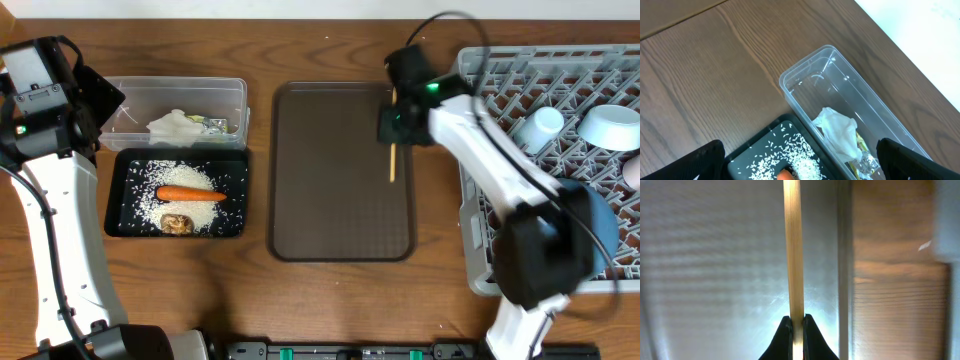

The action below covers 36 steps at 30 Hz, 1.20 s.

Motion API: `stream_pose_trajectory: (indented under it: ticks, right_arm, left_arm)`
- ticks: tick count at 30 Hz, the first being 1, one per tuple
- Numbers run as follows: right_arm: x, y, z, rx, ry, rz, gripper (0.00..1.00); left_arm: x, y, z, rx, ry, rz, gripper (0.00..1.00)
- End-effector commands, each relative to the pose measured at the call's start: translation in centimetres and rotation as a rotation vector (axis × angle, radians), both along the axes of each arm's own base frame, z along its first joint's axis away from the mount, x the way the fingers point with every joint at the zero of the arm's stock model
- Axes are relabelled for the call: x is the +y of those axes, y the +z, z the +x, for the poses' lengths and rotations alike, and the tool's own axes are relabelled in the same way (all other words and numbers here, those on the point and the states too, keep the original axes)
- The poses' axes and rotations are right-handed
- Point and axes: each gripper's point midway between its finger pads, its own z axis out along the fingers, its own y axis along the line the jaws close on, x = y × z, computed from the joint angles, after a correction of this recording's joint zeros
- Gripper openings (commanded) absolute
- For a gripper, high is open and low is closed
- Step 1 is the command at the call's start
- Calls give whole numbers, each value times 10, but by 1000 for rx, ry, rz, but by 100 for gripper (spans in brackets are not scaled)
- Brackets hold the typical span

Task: Sort waste into correct bins and load items into the dishwasher rack
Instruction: 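Carry the chopstick to the rack and insert it beside the first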

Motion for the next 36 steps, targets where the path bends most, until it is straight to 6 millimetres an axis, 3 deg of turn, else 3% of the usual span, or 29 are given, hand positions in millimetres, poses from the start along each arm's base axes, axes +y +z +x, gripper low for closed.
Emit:
stream_pose_trajectory:
  ticks: [1,4,7,12,18,25,31,36]
  right_arm:
    - [-24,47,2,-107,29,-8,1]
    - [-45,73,2,-173,68,-35,1]
    - [-69,84,4,-206,99,-79,1]
    - [-117,74,5,-163,117,-161,1]
    - [-146,58,10,-124,108,-188,1]
    - [-161,26,14,-45,103,-197,1]
    - [-161,-9,18,33,110,-193,1]
    - [-160,-27,17,76,117,-184,1]
  left_arm:
    - [3,0,-1,15,1,23,98]
    - [3,0,-1,15,1,22,98]
    - [3,0,-1,15,1,23,98]
    - [3,0,-1,15,1,23,98]
    - [3,0,-1,15,1,22,98]
    - [3,0,-1,15,1,23,98]
    - [3,0,-1,15,1,23,98]
    - [3,0,-1,15,1,22,98]
